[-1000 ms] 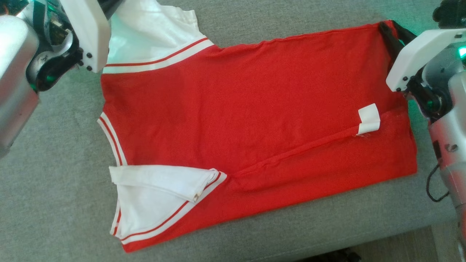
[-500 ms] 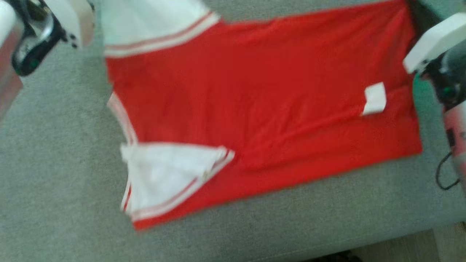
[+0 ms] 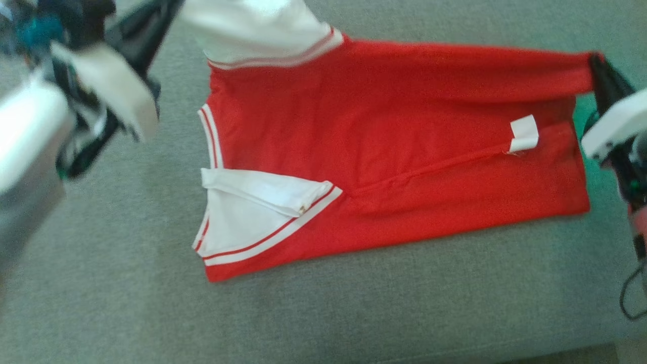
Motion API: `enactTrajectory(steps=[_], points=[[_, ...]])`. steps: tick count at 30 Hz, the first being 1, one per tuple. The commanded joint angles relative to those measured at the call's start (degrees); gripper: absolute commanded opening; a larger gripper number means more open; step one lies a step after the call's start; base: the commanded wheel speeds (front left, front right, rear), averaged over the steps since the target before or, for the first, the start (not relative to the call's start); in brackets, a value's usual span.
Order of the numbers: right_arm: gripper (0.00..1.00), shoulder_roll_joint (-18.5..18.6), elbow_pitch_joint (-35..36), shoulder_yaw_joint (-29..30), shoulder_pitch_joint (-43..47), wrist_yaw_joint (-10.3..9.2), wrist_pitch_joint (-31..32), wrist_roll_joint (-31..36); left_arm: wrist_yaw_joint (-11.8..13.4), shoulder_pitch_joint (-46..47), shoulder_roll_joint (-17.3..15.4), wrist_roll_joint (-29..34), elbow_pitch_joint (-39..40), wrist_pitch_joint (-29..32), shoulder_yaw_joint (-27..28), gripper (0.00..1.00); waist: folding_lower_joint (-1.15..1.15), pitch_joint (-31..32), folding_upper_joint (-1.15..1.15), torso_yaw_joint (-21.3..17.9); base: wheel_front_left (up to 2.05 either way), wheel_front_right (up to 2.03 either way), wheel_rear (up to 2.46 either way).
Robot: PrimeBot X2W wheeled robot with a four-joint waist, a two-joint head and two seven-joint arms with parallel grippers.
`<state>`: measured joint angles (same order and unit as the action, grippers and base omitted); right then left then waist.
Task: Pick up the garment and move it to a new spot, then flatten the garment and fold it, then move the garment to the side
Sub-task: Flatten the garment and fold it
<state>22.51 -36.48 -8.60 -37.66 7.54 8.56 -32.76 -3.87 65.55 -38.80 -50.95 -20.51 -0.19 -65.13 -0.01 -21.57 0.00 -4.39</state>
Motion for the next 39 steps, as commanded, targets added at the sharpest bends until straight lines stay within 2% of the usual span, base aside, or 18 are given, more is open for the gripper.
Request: enactTrajectory(steps=[1,9,17,21,26,29,30,31,32,33,36,39], points=[[0.00,1.32,2.29,0.01,0.45,-0.05,-0.36,-0.30,0.83,1.48,-3.22,-0.09,1.50,-0.77,2.53,0.00,0.01,0.98,0.00,0.91,0.00,0.00,0.00],[0.00,1.63,7.44,3.40,8.68,-0.05,0.07,-0.15,10.83,-12.17,-9.79,-0.32,16.39,-5.74,1.38,0.00,0.01,3.69,0.00,2.70,0.00,0.00,0.00],[0.00,1.45,14.13,6.89,17.81,-0.05,2.12,0.90,20.01,-24.15,-12.74,-3.17,28.25,-8.59,0.03,0.00,0.01,5.13,0.00,3.84,0.00,0.00,0.00],[0.00,0.70,17.61,8.73,22.09,-0.05,3.43,1.66,22.45,-28.54,-12.47,-4.62,30.32,-10.12,-0.69,0.00,0.01,5.11,0.00,4.05,0.00,0.00,0.00],[0.00,-0.75,20.30,10.50,24.93,-0.05,4.51,2.96,23.61,-33.12,-10.86,-7.29,30.31,-11.57,-1.21,0.00,0.01,4.76,0.00,3.73,0.00,0.00,0.00],[0.01,-1.64,20.49,11.44,25.55,-0.05,4.90,3.97,23.42,-35.09,-9.57,-8.95,29.58,-12.36,-1.02,0.00,0.01,4.60,0.00,3.54,0.00,0.00,0.00],[0.34,-1.98,20.47,11.73,25.66,-0.05,5.04,4.24,23.22,-35.65,-9.05,-9.50,29.31,-12.56,-0.97,0.00,0.01,4.62,0.00,3.51,0.00,0.00,0.00],[0.80,-2.31,20.44,12.04,25.78,-0.05,5.15,4.48,23.04,-36.13,-8.54,-9.88,28.92,-12.76,-0.93,0.00,0.01,4.71,0.00,3.53,0.00,0.00,0.00],[1.00,-2.77,20.35,12.59,25.91,-0.05,5.09,4.66,22.90,-36.61,-7.98,-10.25,28.38,-13.00,-0.80,0.44,0.01,4.91,0.00,3.56,0.00,0.00,0.00],[1.00,-3.35,20.32,13.18,26.07,-0.05,4.87,4.81,22.84,-37.06,-7.45,-10.46,27.75,-13.23,-0.68,1.00,0.01,5.22,0.00,3.60,0.00,0.00,0.00],[1.00,-5.21,20.50,14.88,27.28,-0.05,4.07,5.49,23.60,-38.40,-5.61,-9.81,25.80,-14.09,0.26,1.00,0.01,6.70,0.00,3.78,0.00,0.00,0.00],[1.00,-7.60,21.62,16.74,29.72,-0.05,3.35,6.02,26.04,-40.34,-3.10,-7.88,24.10,-14.63,2.33,1.00,0.01,8.70,0.00,4.12,0.00,0.00,0.00]])
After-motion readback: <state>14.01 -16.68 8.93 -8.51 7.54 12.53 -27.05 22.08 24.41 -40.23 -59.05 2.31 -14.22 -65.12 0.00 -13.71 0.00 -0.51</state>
